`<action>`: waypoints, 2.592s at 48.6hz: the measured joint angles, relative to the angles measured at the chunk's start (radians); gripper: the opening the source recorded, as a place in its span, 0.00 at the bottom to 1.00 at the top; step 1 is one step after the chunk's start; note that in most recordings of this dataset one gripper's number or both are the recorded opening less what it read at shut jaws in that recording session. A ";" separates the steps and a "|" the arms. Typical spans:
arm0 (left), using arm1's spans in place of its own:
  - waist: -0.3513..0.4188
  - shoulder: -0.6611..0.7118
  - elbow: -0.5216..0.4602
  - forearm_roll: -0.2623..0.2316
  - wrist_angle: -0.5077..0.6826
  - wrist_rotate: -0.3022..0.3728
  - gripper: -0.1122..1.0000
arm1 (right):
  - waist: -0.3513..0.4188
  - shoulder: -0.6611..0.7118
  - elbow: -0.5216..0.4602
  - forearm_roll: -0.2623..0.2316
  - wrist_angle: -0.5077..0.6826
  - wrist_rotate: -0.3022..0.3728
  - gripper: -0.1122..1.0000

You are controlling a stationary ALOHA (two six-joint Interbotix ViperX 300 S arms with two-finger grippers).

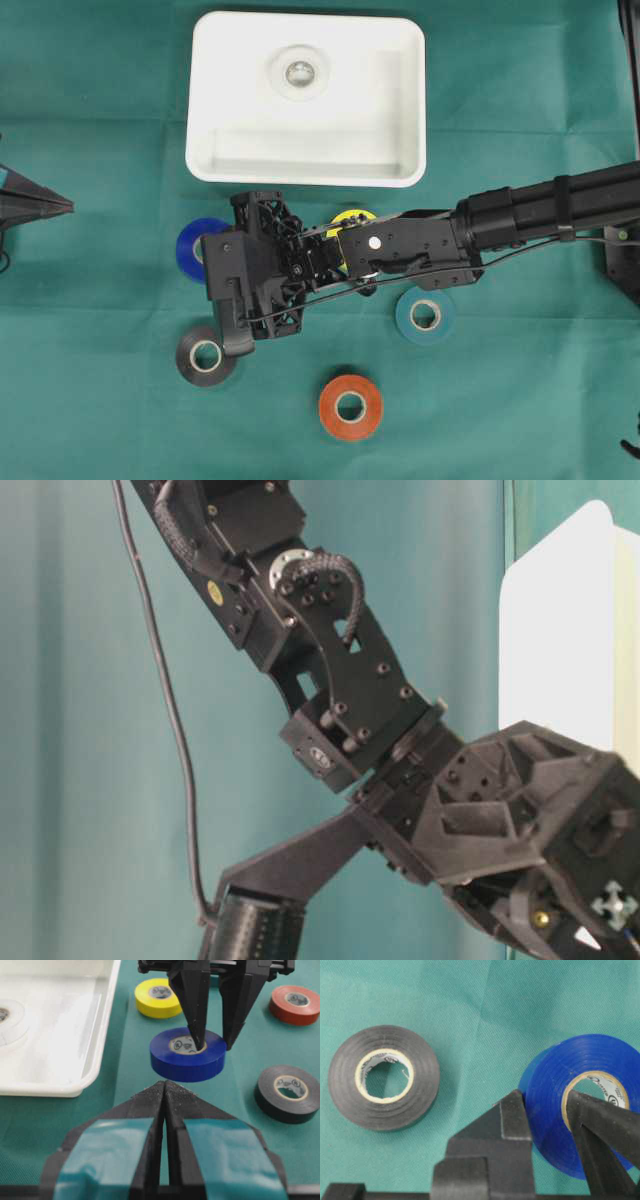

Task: Put the tape into the white case with the right arm.
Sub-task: 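Lower the right gripper and close it on the blue roll, then lift the blue roll and carry it into the tray's left side, then open the right gripper to release the blue roll in the tray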

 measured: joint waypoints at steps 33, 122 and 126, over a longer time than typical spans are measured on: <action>0.000 0.000 0.002 0.000 0.002 0.000 0.10 | -0.298 -0.046 0.000 -0.008 0.049 0.008 0.11; 0.002 0.000 0.002 0.000 0.002 -0.002 0.10 | -0.390 -0.126 0.169 -0.009 -0.014 0.002 0.78; 0.000 0.000 0.002 0.000 0.002 0.000 0.10 | -0.394 -0.178 0.232 -0.009 -0.017 0.000 0.78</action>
